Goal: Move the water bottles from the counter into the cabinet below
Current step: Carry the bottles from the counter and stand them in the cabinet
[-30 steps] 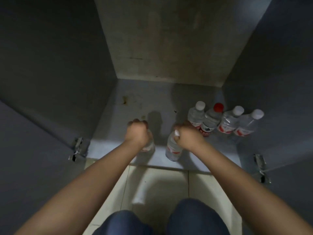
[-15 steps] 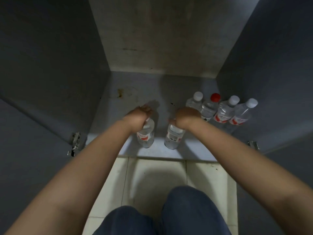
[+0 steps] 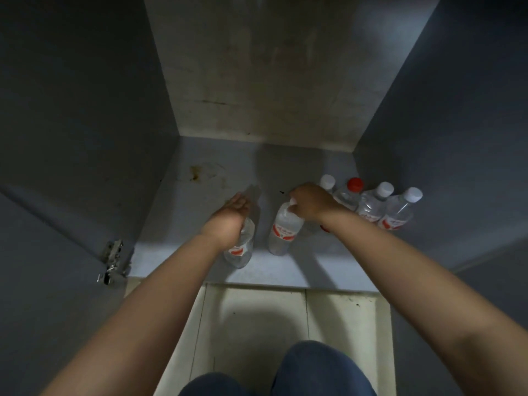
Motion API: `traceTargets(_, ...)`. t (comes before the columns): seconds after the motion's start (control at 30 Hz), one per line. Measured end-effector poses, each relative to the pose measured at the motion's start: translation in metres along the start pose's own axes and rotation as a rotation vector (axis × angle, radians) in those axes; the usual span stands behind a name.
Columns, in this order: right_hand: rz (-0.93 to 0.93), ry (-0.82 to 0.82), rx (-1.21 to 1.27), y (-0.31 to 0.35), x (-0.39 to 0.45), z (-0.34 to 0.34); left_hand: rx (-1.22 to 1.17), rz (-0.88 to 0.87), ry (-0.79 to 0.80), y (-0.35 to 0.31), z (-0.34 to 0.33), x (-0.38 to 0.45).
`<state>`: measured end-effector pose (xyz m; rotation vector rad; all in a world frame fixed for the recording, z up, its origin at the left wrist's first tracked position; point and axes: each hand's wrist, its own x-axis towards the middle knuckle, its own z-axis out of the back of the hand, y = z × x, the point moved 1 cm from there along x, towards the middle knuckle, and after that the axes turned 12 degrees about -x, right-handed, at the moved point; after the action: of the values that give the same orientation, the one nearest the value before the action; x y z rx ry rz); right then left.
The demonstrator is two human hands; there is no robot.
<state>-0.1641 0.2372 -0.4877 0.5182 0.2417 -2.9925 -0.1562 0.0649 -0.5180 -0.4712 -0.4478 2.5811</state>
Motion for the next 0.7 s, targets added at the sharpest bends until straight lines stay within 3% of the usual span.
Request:
traceTargets(0.5,-0.036,0.002,0.02,-0.017,0.044,0.004,0.019,0.024,0.019,0.006,-0.002,0.003)
traceTargets(0.7,-0.016,-0.059,-0.021,-0.017,0.041,-0.003,0.069,-0.026,0.169,0.008,0.012,0.005)
